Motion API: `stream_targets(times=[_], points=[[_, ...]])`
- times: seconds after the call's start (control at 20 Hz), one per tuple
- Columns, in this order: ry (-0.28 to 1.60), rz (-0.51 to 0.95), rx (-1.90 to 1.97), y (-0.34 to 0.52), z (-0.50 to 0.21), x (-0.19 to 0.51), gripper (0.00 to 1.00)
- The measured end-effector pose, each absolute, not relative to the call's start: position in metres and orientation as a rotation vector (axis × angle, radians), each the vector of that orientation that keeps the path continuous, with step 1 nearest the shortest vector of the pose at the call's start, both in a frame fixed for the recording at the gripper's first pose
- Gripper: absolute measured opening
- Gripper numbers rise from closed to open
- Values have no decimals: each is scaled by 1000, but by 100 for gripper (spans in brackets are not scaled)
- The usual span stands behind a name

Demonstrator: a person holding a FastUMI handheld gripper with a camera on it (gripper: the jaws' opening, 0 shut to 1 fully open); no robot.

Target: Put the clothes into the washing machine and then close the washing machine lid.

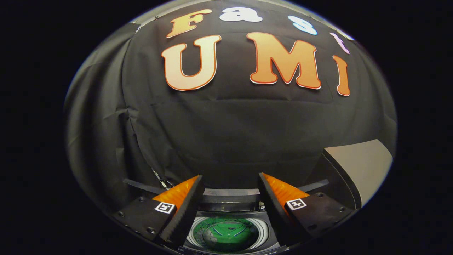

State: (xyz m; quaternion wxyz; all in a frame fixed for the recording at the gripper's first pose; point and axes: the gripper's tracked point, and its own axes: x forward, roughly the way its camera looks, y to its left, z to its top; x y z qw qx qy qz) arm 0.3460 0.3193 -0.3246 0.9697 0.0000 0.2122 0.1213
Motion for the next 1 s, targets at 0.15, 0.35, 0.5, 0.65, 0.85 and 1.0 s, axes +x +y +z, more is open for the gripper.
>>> stream_targets(times=[0.15, 0.35, 0.5, 0.65, 0.85, 1.0], points=[[409, 242, 2, 319, -326, 345, 99], [401, 243, 5, 316, -329, 335, 99], [400, 249, 7, 314, -332, 326, 99], [400, 251, 9, 314, -333, 322, 99], [403, 259, 12, 315, -340, 315, 98], [399, 260, 10, 313, -341, 311, 98]])
